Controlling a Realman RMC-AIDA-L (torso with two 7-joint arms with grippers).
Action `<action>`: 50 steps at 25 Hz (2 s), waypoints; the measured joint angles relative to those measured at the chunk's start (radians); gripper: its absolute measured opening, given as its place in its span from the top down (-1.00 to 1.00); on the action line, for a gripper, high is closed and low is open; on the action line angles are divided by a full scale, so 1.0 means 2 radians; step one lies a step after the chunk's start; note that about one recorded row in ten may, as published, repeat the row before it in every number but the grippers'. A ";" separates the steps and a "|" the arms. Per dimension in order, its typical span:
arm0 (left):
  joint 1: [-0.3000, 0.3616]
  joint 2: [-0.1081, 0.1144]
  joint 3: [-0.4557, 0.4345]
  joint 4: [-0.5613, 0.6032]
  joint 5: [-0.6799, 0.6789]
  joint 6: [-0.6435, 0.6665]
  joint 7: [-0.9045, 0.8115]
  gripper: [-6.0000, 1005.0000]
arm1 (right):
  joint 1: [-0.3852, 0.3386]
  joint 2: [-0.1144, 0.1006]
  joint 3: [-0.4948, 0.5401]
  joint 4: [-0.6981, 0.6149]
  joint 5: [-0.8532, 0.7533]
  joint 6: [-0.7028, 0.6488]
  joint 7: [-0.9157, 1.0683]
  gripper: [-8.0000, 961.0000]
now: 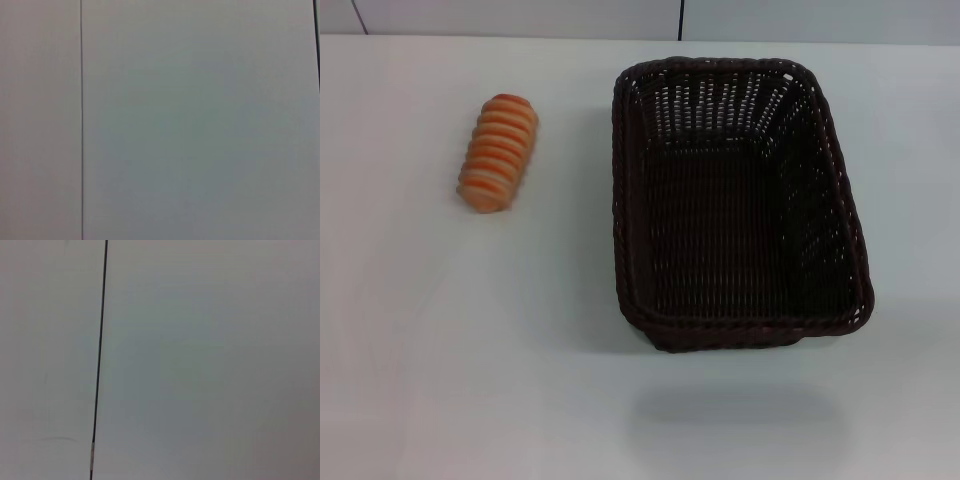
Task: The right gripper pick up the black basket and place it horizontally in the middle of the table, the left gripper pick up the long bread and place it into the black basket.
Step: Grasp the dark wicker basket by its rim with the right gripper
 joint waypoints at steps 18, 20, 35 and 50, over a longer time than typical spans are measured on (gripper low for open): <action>-0.002 0.000 0.001 0.006 0.000 0.000 0.000 -0.71 | 0.093 -0.041 -0.084 0.228 -0.263 0.144 0.431 -0.34; -0.002 0.000 0.001 0.006 0.000 0.001 0.000 -0.71 | 0.107 -0.048 -0.086 0.231 -0.271 0.163 0.446 -0.34; -0.009 0.000 -0.002 0.006 0.000 0.000 -0.003 -0.71 | 0.312 -0.114 -0.163 0.073 -0.371 0.308 0.552 -0.34; -0.027 0.000 -0.025 0.024 -0.003 -0.013 -0.005 -0.71 | 0.395 -0.101 -0.236 -0.073 -0.384 0.306 0.580 -0.34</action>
